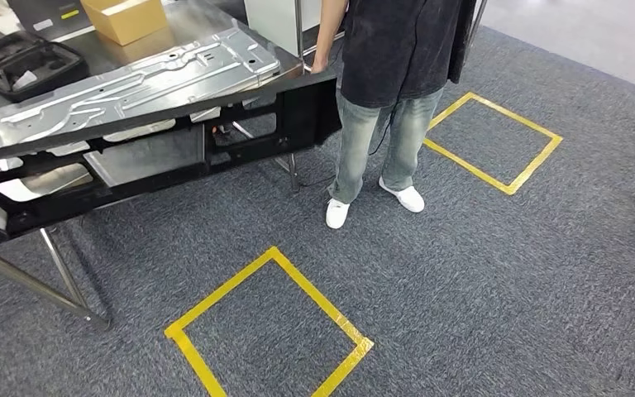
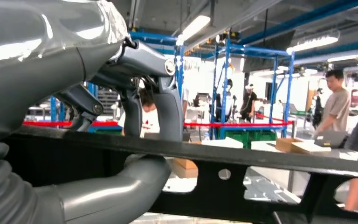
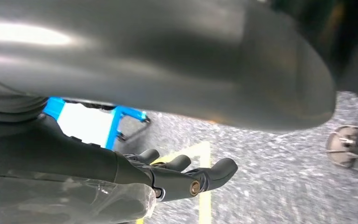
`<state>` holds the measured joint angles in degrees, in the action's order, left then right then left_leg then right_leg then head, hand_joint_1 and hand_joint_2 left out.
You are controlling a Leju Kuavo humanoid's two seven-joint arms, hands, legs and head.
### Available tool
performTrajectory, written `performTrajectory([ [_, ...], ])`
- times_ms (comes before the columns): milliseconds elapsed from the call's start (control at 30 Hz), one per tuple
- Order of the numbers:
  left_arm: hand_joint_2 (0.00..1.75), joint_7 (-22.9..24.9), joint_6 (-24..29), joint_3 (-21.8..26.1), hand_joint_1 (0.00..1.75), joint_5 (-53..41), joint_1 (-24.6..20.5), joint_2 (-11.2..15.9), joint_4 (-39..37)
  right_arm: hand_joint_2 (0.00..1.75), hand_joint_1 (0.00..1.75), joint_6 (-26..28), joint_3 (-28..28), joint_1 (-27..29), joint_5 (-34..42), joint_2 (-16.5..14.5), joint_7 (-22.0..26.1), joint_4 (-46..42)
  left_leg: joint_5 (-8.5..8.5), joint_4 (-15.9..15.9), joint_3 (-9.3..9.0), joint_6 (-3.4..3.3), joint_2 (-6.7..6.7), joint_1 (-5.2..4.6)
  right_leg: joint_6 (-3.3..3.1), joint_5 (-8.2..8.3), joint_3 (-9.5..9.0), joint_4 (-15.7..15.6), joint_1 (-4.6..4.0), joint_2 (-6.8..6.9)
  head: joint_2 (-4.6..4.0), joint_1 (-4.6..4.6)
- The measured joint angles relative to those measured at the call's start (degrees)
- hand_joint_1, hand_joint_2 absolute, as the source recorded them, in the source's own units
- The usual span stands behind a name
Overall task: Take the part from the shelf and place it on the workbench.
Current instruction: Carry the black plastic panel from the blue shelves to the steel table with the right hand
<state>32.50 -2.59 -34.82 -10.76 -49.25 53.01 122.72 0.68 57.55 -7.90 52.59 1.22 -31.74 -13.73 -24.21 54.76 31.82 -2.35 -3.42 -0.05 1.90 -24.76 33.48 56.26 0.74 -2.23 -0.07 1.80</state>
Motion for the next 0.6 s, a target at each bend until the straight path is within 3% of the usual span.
performTrajectory([
  [67,1.75,0.4,0.2,-0.6,1.75,0.2,-0.6,-0.1,0.0,0.00,0.00,0.0,0.0,0.0,0.1,0.0,0.1,0.0,-0.09,0.0,0.15,0.53,-0.40,0.11,-0.43,-0.02,-0.11,-0.3,-0.08,0.62,0.00,-0.01],
  [133,1.75,0.5,0.3,-1.0,1.75,0.4,-1.1,-0.1,0.0,0.00,0.00,0.0,0.0,-0.1,0.2,0.1,-0.1,0.0,-1.16,1.5,0.89,1.21,0.41,0.27,-0.97,0.07,-0.26,-0.4,0.11,1.28,0.00,-0.07],
  [167,1.75,0.6,0.5,-1.1,1.75,0.6,-1.3,-0.2,-0.1,0.00,0.00,0.0,0.0,-0.1,0.2,0.2,-0.3,0.0,-2.54,4.1,2.06,1.59,1.14,0.36,-1.19,0.09,-0.33,-0.5,0.27,1.64,0.00,-0.10],
  [233,1.75,1.0,1.2,-1.4,1.75,1.2,-1.6,-0.3,-0.1,0.00,0.00,0.0,0.0,0.0,0.3,0.2,-0.4,0.0,-6.04,12.0,5.88,2.34,2.30,0.67,-1.44,-0.04,-0.37,-0.5,0.30,2.28,0.00,-0.17],
  [300,1.75,1.7,1.6,-1.9,1.75,2.1,-1.6,-0.4,-0.2,0.00,0.00,0.0,0.0,0.0,0.5,0.2,-0.4,0.0,-7.30,17.4,8.75,2.78,2.58,0.99,-1.45,-0.18,-0.44,-0.5,0.31,3.01,0.00,-0.18],
  [333,1.75,2.1,1.7,-2.2,1.75,2.7,-1.6,-0.5,-0.2,0.00,0.00,0.0,0.0,0.0,0.6,0.2,-0.4,0.0,-6.33,16.7,8.59,2.88,2.72,1.12,-1.40,-0.28,-0.55,-0.5,0.33,3.38,0.00,-0.18],
  [367,1.75,2.3,1.7,-2.4,1.75,3.2,-1.6,-0.5,-0.2,0.00,0.00,0.0,0.0,0.0,0.7,0.2,-0.4,0.0,-4.49,13.7,7.27,2.93,3.00,1.21,-1.30,-0.40,-0.72,-0.5,0.35,3.71,0.00,-0.18],
  [400,1.75,2.5,1.8,-2.6,1.75,3.6,-1.8,-0.6,-0.3,0.00,0.00,0.0,0.0,0.0,0.7,0.1,-0.4,0.0,-2.36,9.3,5.16,2.91,3.76,1.24,-1.14,-0.54,-0.93,-0.5,0.32,4.00,0.00,-0.18],
  [467,1.75,2.7,1.9,-2.8,1.75,3.9,-2.5,-0.7,-0.4,0.00,0.00,0.0,0.0,0.0,0.7,0.1,-0.4,0.0,0.14,2.1,1.70,2.45,5.17,0.80,-0.64,-0.85,-1.21,-0.4,0.04,4.56,0.00,-0.14],
  [500,1.75,2.8,2.0,-3.0,1.75,4.0,-2.9,-0.8,-0.4,0.00,0.00,0.0,0.0,0.0,0.7,0.1,-0.5,0.0,0.39,0.5,0.99,2.07,5.53,0.55,-0.39,-0.97,-1.28,-0.4,-0.09,4.84,0.00,-0.11],
  [600,1.75,3.4,2.1,-3.7,1.75,3.9,-3.2,-1.0,-0.6,0.00,0.00,0.0,0.0,0.0,0.7,0.1,-0.5,0.0,0.38,0.2,0.86,0.88,4.51,0.37,0.44,-1.42,-1.58,-0.4,-0.06,5.47,0.00,-0.05],
])
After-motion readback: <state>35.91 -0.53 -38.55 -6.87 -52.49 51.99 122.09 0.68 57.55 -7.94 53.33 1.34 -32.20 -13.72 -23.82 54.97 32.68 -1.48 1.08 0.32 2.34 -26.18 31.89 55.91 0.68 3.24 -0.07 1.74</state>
